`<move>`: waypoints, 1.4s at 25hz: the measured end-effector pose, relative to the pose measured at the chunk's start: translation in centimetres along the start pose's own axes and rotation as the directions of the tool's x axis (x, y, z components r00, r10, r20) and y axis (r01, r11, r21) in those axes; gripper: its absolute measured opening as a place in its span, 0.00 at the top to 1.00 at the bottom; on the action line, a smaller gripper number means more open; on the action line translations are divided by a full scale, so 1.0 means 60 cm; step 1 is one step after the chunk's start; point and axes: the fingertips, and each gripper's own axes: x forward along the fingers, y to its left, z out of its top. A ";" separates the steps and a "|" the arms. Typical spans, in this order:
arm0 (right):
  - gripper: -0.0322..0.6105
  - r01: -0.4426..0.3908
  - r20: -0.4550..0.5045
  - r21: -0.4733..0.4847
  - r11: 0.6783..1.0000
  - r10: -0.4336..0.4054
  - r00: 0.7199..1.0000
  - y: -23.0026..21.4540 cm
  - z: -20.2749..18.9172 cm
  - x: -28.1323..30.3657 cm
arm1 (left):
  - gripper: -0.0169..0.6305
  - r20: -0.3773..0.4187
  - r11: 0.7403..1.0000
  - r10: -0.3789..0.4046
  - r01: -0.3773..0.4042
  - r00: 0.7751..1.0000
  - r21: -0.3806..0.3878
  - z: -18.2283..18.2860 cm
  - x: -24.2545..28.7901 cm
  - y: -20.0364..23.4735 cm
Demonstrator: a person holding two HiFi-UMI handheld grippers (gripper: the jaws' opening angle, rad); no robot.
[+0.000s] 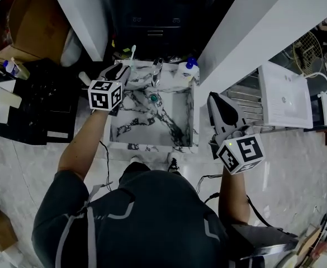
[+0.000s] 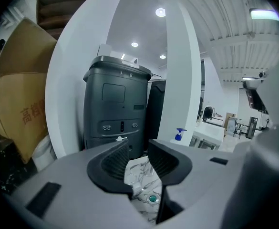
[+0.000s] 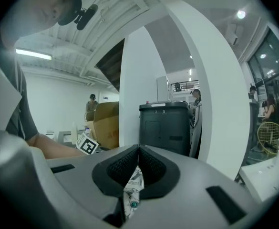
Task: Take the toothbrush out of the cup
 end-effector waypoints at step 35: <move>0.91 0.270 -0.121 0.066 0.960 -0.261 0.958 -0.025 -0.127 -0.072 | 0.73 -0.245 0.991 0.027 0.007 0.969 0.136 -0.123 0.244 0.119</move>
